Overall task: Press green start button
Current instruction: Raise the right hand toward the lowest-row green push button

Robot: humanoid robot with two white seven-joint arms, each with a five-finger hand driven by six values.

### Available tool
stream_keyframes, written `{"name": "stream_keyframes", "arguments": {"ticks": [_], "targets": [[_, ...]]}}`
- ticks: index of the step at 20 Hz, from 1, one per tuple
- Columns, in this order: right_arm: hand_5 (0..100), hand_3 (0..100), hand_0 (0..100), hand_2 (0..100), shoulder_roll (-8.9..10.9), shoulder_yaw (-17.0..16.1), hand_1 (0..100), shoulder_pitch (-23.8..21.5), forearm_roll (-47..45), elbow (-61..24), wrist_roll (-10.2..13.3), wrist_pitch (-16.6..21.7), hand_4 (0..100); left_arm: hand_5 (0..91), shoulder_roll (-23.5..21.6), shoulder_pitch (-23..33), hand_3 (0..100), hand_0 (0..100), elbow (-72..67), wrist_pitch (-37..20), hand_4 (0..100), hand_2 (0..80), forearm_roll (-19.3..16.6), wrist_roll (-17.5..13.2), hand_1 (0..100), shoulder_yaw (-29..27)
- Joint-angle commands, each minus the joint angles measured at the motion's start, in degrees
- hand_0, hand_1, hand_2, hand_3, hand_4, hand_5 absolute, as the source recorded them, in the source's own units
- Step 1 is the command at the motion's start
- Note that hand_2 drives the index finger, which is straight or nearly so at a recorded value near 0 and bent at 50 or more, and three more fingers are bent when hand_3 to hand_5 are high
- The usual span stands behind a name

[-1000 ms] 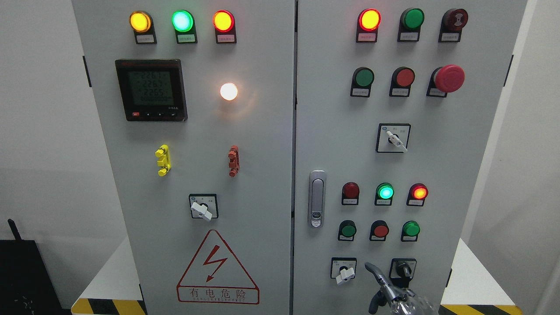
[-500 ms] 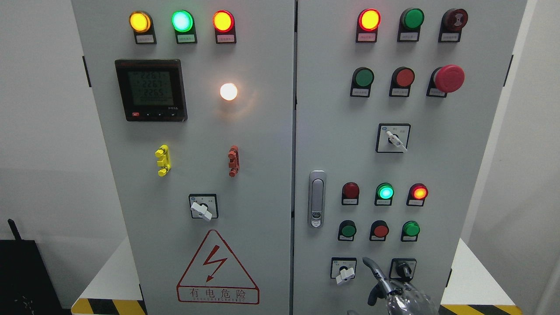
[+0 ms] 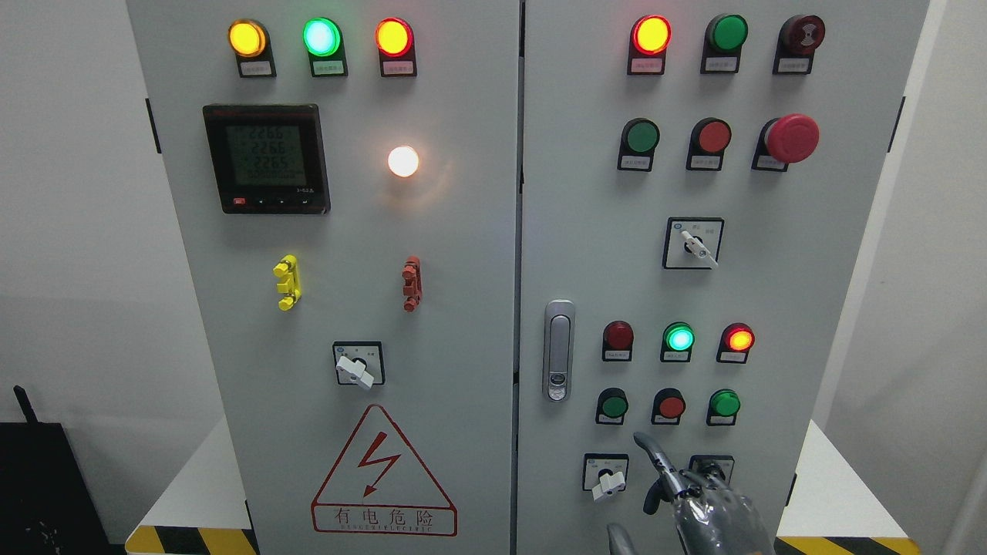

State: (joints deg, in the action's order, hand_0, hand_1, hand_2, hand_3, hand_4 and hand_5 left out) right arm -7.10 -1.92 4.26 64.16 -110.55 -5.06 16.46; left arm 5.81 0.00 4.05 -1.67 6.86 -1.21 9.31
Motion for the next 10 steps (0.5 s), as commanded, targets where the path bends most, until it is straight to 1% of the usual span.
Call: {"name": "stream_keyframes", "arguments": {"ticks": [1, 10], "targets": [[41, 63, 48, 0, -0.20, 0.95, 36, 1.19, 1.32, 1.21, 0.58, -0.11, 60, 0.0, -0.01, 1.41, 0, 12, 0.08, 0.00, 0, 0.0, 0.00, -0.02, 56, 0.00], [41, 63, 48, 0, -0.20, 1.21, 35, 3.03, 1.93, 3.32, 0.76, -0.20, 60, 0.0, -0.01, 1.41, 0, 12, 0.00, 0.00, 0, 0.0, 0.00, -0.02, 56, 0.00]]}}
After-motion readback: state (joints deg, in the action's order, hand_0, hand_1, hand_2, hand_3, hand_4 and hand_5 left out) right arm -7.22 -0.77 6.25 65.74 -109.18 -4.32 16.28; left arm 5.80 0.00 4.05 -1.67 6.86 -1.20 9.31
